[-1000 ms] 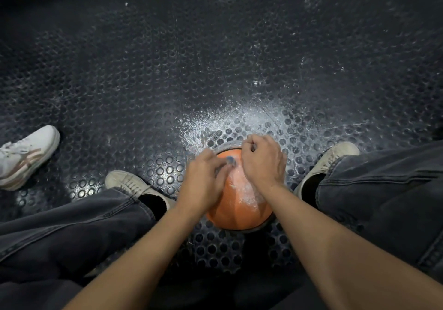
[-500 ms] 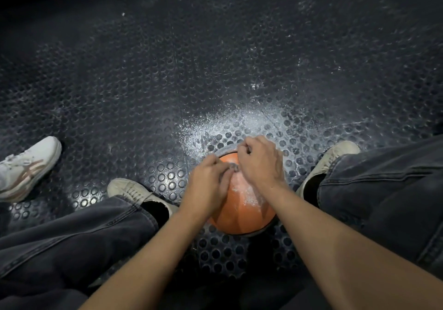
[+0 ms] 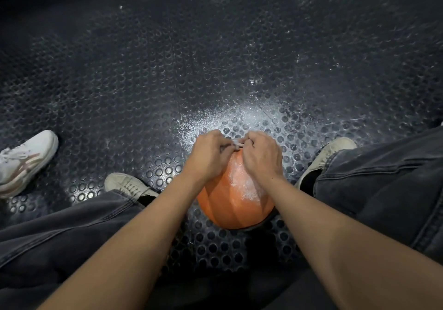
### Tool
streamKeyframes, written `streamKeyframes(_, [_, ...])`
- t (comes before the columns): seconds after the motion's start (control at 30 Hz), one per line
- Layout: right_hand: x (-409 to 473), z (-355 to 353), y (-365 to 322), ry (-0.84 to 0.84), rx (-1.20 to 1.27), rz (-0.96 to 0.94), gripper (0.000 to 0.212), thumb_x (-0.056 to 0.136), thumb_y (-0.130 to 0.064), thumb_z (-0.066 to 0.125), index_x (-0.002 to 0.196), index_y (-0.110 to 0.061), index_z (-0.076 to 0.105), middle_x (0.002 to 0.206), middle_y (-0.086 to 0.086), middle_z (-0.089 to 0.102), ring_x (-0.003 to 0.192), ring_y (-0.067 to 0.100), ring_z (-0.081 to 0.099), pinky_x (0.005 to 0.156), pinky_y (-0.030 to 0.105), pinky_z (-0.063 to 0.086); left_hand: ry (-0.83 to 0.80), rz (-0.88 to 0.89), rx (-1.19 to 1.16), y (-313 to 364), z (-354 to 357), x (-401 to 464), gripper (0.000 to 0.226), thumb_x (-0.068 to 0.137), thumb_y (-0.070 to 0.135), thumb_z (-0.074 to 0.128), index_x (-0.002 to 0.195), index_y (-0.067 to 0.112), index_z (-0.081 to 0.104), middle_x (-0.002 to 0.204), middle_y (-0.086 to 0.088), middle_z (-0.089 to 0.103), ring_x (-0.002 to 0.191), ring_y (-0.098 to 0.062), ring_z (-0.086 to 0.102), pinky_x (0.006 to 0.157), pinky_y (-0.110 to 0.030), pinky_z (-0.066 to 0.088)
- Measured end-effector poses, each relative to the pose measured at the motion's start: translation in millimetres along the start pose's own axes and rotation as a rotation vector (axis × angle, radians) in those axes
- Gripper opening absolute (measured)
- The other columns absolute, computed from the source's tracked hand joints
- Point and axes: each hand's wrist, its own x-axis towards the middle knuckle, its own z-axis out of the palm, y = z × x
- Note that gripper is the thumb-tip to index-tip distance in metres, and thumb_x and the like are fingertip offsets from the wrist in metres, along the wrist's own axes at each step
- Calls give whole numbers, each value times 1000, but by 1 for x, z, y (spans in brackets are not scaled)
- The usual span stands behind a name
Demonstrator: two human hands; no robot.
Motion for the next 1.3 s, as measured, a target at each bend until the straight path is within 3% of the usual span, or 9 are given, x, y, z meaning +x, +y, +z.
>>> streamKeyframes(0.17, [7,5,7,5,66,6,28,100,-17,48,84,-21,71,103,-4,70,86,14,61,88,40,52,-70,116,-74,-17,-20,-47,14,85,12,71,98,10,76,84,0,67,72,-10,62,66,-9,44])
streamKeyframes(0.37, [6,2,7,42,14,-8,29,99,-17,47,82,-20,70,93,-5,68,85,17,59,84,39,48,-20,113,-16,-4,2,2,16,86,17,64,84,7,76,77,-8,64,69,-21,59,66,-38,50])
streamKeyframes(0.53, [10,9,10,0,59,-6,29,101,-16,49,81,-21,69,104,-8,70,65,4,50,69,33,51,-39,154,-61,-25,-16,-45,15,88,18,68,99,12,76,85,1,66,72,-10,61,67,-19,48])
streamKeyframes(0.63, [11,5,8,-7,66,12,30,101,-17,48,82,-24,71,89,-9,69,58,6,49,52,25,35,15,121,-68,-13,-4,-34,12,87,17,67,92,12,77,82,-2,66,71,-12,59,67,-22,46])
streamKeyframes(0.77, [15,-2,12,39,98,59,30,100,-17,47,83,-27,71,91,-6,71,69,13,58,57,28,41,-9,22,3,8,8,4,15,89,19,65,92,11,77,83,-6,63,75,-19,56,70,-33,46])
streamKeyframes(0.9, [17,4,11,12,90,59,26,101,-15,49,91,-13,73,99,-4,72,53,2,46,45,18,32,-26,85,-65,-9,-8,-42,13,87,19,69,98,16,76,81,7,55,70,-5,51,64,-8,37])
streamKeyframes(1.0, [18,-5,4,36,240,12,23,99,-7,50,87,-7,70,91,-2,68,54,0,44,39,9,29,-70,-136,-234,-15,-20,-56,18,84,25,72,102,24,74,90,8,59,82,-3,57,67,-6,38])
streamKeyframes(1.2, [-4,-5,16,313,183,235,31,98,-24,51,68,-23,55,78,-2,63,69,16,51,79,35,52,124,-578,-737,-8,-29,-32,32,91,25,64,123,19,64,95,-4,73,85,-13,71,80,-28,57])
streamKeyframes(1.3, [-25,0,15,224,76,209,20,99,-32,49,84,-28,62,94,-9,56,92,15,49,97,39,42,189,-682,-788,-3,-21,-30,17,96,27,58,98,15,70,86,-6,74,80,-21,71,79,-39,58])
